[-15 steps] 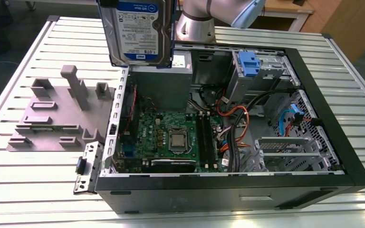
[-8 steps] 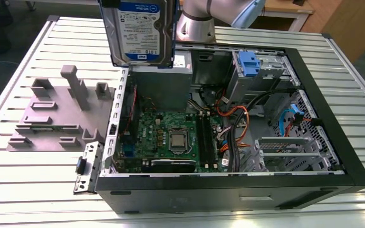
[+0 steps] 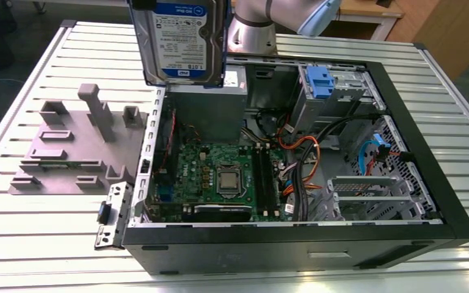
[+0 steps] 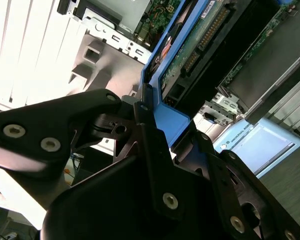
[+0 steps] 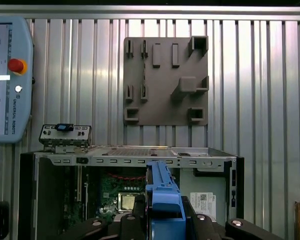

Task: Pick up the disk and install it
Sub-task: 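Pick up the disk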

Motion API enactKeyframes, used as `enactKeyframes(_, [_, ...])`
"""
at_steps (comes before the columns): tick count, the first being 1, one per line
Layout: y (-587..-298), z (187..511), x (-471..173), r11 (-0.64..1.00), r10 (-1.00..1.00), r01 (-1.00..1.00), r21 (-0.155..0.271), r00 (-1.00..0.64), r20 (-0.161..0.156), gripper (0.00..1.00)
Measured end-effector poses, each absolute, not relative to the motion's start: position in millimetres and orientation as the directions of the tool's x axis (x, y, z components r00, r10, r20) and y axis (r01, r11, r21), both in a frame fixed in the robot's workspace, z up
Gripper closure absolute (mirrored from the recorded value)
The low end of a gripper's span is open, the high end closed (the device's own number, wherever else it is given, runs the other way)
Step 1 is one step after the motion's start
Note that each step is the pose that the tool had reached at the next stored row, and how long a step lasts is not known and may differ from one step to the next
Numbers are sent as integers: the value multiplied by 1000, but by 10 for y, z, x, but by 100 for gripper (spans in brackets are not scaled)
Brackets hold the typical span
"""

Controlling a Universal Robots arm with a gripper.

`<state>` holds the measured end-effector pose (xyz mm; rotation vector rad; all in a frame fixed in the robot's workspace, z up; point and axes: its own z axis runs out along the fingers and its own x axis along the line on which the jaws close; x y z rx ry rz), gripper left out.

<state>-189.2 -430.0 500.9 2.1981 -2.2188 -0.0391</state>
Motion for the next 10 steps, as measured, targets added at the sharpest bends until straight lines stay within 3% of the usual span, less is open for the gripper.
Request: enactKeyframes(10, [-4300,5009,-1863,9,-1000,-999,31,-9,-5,63])
